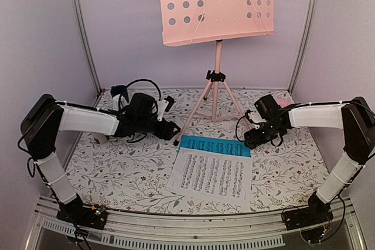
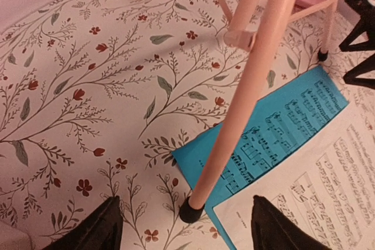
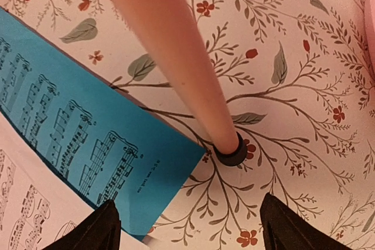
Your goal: Set up the instrument practice props
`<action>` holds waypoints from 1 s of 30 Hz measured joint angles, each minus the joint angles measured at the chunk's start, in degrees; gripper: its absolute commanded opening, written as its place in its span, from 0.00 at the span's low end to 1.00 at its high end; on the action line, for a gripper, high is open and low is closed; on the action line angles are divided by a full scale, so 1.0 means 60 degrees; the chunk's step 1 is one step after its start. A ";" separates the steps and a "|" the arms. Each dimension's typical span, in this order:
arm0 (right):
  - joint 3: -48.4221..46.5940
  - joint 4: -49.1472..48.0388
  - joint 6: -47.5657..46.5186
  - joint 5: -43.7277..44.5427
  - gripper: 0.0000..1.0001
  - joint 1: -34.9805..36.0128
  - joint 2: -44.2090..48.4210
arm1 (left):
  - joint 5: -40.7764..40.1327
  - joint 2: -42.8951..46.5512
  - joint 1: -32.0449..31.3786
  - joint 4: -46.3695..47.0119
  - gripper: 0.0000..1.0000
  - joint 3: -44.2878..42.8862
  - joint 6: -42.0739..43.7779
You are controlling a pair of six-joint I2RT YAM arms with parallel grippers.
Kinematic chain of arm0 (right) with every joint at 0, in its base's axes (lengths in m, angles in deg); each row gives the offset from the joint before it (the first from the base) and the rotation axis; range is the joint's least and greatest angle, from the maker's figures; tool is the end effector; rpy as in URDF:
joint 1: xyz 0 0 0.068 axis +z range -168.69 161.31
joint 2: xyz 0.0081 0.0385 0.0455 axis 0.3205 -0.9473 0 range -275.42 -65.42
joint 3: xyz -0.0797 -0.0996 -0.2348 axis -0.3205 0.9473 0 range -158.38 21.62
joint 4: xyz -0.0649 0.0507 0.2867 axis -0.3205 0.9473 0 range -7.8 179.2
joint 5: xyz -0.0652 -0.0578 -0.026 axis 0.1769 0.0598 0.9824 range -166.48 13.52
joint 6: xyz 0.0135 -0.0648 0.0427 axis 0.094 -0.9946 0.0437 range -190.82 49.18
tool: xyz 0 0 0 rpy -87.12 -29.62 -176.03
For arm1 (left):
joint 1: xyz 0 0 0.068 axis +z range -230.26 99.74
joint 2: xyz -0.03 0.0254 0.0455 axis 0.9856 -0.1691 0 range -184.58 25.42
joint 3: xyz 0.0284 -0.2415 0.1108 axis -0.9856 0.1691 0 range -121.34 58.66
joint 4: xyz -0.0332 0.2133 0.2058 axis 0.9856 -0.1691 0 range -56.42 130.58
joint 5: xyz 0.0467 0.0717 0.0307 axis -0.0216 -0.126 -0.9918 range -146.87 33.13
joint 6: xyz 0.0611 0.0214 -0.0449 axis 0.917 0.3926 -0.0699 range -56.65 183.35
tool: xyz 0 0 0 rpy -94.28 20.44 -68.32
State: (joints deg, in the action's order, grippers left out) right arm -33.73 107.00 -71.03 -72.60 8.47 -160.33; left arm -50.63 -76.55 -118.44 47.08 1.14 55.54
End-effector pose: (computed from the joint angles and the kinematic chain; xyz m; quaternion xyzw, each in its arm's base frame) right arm 0.3228 0.1606 0.1086 -0.2233 0.9486 0.0196 0.2233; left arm 0.3330 -0.2713 0.1232 0.2581 0.8597 -0.2161 0.3841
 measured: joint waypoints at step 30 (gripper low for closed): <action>0.1679 -0.0765 0.2313 -0.4794 0.85 0.0936 0.2557 | 0.0557 0.6324 -0.2834 0.0368 0.58 0.6033 -0.7577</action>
State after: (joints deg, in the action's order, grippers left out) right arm -23.66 102.41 -57.15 -101.36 14.08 -144.99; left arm -47.29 -38.61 -135.44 49.29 37.33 10.07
